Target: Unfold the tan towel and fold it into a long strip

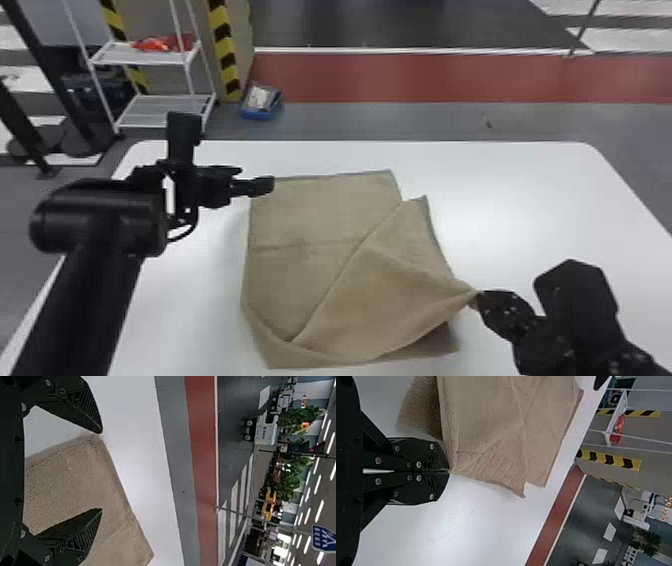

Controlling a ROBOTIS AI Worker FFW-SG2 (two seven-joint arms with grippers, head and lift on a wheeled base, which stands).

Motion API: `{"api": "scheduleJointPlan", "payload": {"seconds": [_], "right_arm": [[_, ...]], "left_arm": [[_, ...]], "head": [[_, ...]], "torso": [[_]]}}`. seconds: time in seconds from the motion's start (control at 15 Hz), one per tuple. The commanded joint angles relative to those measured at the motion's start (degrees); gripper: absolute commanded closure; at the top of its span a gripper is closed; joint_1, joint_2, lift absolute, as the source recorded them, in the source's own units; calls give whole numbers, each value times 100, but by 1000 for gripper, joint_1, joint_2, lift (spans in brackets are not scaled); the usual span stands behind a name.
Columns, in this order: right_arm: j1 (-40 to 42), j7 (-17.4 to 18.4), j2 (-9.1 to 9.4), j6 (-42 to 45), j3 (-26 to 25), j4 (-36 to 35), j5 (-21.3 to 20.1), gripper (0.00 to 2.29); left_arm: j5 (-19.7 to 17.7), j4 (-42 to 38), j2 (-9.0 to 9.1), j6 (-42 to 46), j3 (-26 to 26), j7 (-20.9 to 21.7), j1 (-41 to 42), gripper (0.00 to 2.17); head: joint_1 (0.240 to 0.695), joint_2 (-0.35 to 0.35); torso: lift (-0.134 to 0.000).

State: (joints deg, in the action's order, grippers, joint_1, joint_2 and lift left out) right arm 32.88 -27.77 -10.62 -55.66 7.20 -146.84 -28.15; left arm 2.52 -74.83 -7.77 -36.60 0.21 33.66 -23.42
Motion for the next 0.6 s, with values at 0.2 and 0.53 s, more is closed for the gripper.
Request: {"api": "scheduleJointPlan", "payload": {"seconds": [0.2, 0.53], "right_arm": [[-1, 0, -2, 15, -8, -3, 90, 1180], [-1, 0, -10, 15, -8, -3, 90, 1180]], "left_arm": [[750, 820, 38, 922, -522, -544, -172, 245], [996, 1225, 47, 922, -662, -562, -313, 437]], "head": [[695, 3], [695, -1]], "torso": [[-123], [-123]]}}
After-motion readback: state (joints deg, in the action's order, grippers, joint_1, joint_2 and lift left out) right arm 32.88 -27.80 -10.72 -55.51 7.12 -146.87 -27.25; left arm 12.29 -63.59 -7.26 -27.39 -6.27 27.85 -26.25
